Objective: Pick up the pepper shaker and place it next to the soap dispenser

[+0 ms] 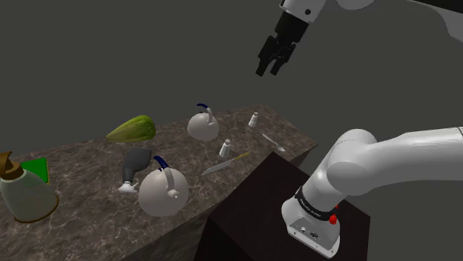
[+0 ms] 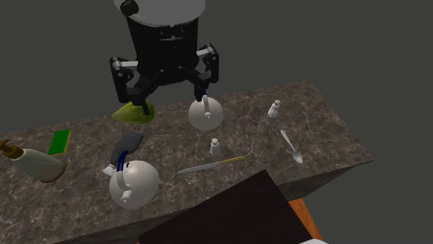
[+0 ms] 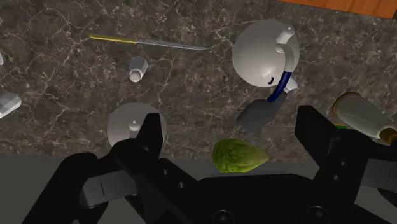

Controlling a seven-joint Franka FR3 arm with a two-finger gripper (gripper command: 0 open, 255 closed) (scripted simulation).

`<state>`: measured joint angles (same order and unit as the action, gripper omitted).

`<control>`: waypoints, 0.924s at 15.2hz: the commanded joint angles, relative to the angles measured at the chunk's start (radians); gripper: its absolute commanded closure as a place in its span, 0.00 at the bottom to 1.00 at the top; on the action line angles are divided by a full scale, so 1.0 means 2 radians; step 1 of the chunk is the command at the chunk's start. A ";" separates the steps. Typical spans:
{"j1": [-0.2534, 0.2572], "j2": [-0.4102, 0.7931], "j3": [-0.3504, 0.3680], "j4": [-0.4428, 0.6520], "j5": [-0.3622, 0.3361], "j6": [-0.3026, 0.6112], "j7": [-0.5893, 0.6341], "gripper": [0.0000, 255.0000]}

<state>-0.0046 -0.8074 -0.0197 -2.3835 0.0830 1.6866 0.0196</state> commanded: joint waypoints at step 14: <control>-0.025 0.119 0.001 -0.121 -0.034 0.226 -0.003 0.00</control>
<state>-0.0477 -0.6022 -0.0148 -2.6125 0.0229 2.0940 0.0163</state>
